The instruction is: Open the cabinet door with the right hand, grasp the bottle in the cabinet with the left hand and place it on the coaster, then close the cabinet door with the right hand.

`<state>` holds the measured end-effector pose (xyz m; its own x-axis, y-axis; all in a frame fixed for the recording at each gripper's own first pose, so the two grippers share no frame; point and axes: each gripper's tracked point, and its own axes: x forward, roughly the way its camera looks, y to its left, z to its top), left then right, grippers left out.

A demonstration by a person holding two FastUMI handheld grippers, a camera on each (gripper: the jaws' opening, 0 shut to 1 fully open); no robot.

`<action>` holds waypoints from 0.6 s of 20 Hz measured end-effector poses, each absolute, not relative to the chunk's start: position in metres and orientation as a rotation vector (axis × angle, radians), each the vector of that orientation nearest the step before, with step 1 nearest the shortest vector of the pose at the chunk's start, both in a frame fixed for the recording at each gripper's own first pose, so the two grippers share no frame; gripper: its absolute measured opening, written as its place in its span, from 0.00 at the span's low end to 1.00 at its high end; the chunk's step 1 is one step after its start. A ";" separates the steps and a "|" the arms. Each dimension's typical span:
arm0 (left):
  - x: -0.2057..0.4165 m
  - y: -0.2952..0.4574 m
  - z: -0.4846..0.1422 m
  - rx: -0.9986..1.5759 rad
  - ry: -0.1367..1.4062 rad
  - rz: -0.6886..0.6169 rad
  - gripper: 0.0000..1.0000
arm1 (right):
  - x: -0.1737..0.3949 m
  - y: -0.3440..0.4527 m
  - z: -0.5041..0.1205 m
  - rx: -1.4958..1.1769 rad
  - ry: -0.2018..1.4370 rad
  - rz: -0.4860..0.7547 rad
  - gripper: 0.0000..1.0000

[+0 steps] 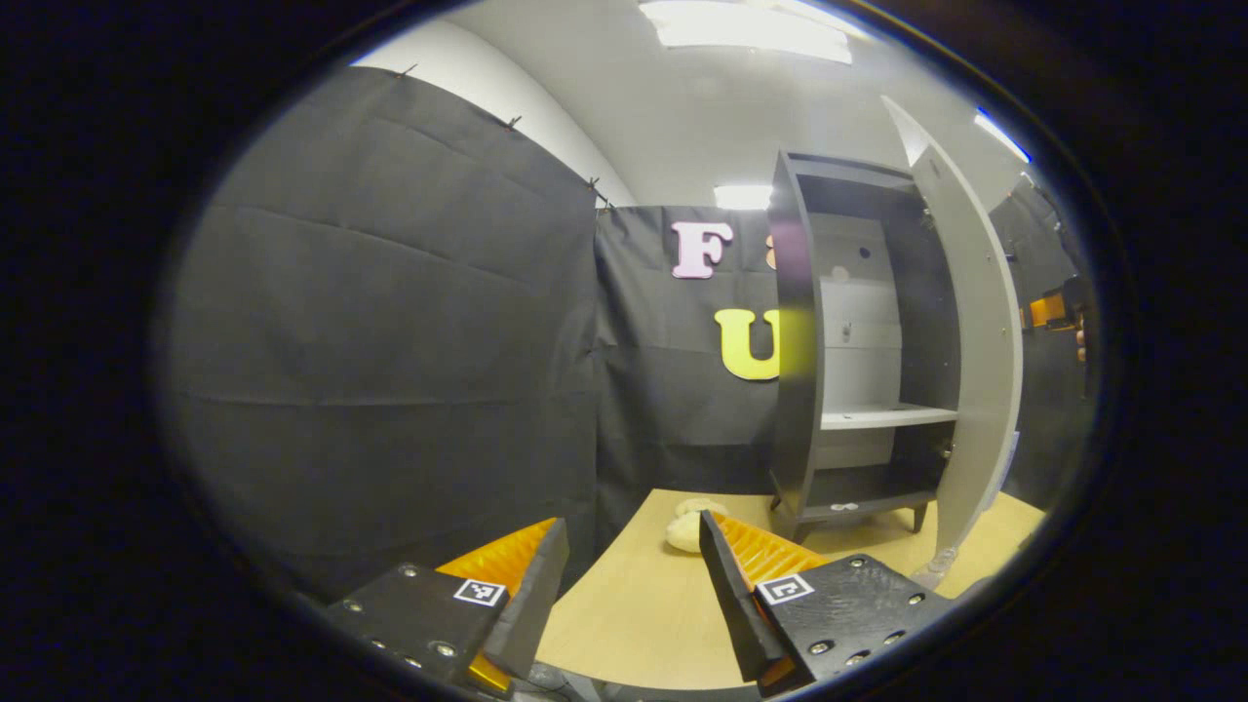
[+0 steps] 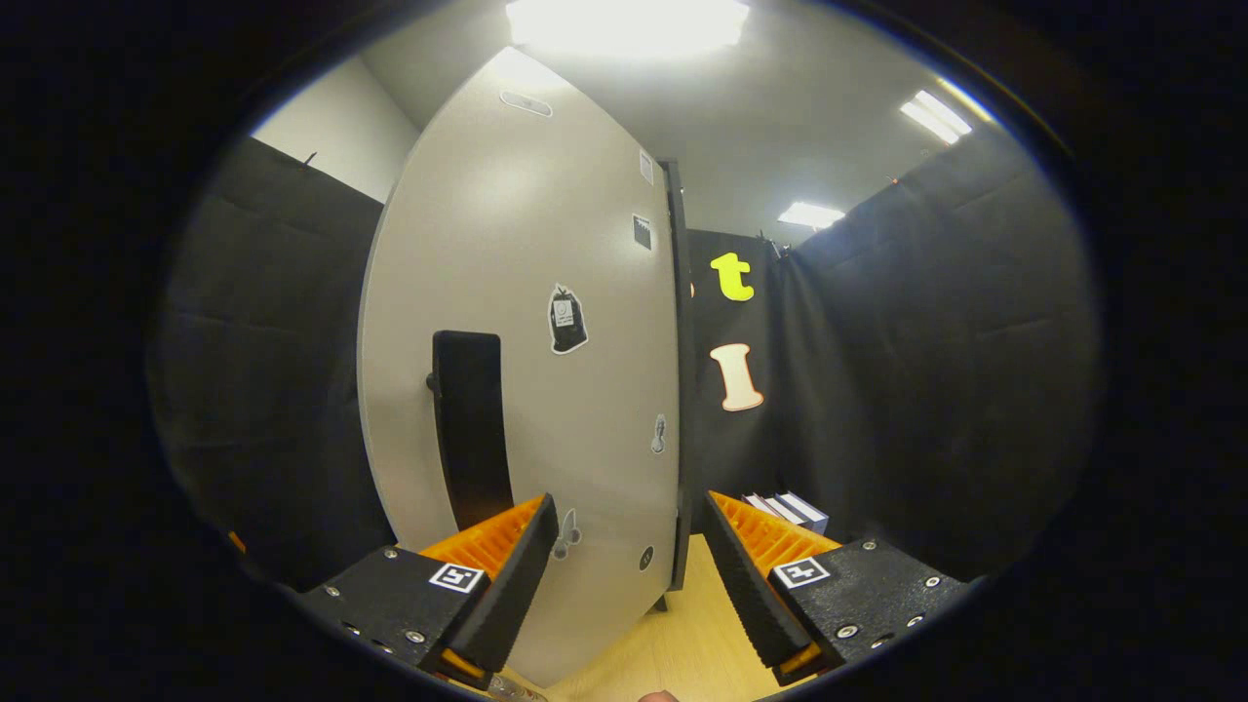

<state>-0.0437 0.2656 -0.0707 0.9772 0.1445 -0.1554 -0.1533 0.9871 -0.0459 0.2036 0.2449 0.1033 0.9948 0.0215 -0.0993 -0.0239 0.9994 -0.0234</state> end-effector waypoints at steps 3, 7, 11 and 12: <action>-0.052 0.274 -0.068 -0.045 0.152 0.172 0.79 | 0.209 0.261 0.097 -0.016 0.115 0.050 0.92; -0.062 0.282 -0.064 -0.043 0.145 0.189 0.77 | 0.222 0.276 0.088 -0.005 0.126 0.085 0.93; -0.069 0.288 -0.068 -0.044 0.156 0.200 0.72 | 0.234 0.303 0.086 -0.019 0.122 0.134 0.94; -0.069 0.289 -0.069 -0.044 0.158 0.203 0.72 | 0.235 0.309 0.087 -0.021 0.118 0.140 0.93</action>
